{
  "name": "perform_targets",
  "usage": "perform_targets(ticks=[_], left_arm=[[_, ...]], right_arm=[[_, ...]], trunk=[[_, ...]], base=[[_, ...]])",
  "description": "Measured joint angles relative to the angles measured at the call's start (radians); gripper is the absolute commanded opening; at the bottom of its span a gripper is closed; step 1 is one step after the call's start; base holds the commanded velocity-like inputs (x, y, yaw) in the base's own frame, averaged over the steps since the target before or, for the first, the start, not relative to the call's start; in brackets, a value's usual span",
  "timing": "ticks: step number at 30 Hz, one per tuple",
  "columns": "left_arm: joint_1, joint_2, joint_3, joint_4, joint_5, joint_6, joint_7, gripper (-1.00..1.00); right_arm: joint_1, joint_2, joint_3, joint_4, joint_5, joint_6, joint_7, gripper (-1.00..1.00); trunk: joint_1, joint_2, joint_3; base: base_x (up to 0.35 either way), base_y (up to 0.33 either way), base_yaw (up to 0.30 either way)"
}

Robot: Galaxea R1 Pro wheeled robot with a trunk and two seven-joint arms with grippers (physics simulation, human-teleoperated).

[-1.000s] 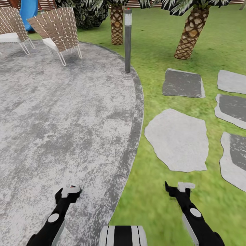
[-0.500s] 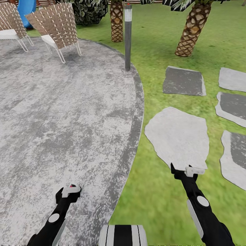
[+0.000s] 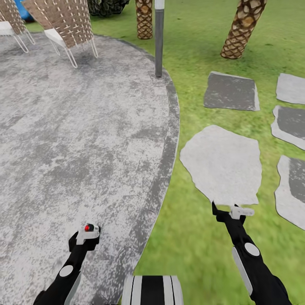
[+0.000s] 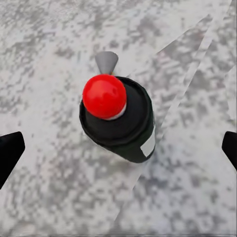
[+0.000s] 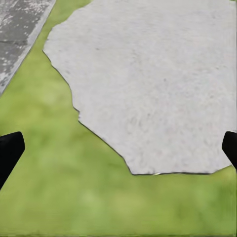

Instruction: In the garden, pick up the pesticide atomizer on the floor and spray pesticide onto both trees until each tree trunk is fully covered.

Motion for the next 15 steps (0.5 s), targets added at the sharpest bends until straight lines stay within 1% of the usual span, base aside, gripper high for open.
perform_targets(ticks=[5,10,14,15], left_arm=[[0.000,0.000,0.001,0.000,0.000,0.000,0.000,1.00],[0.000,-0.001,0.001,0.000,0.000,0.000,0.000,1.00],[0.000,-0.001,0.001,0.000,0.001,0.000,0.000,1.00],[0.000,-0.001,0.001,0.000,0.001,0.000,0.000,1.00]], right_arm=[[0.000,0.000,0.000,0.000,0.000,0.000,0.000,1.00],[0.000,-0.001,0.000,0.000,0.000,0.000,0.000,1.00],[0.000,-0.001,0.000,0.000,0.000,0.000,0.000,1.00],[0.000,-0.002,0.000,0.000,0.000,0.000,0.000,1.00]], trunk=[[0.002,-0.001,-0.025],[0.002,-0.001,-0.026],[0.002,-0.001,-0.027],[0.003,-0.001,-0.032]], base=[[0.000,0.000,0.000],[0.000,0.000,0.011],[0.000,0.000,0.156],[0.000,0.000,0.100]])
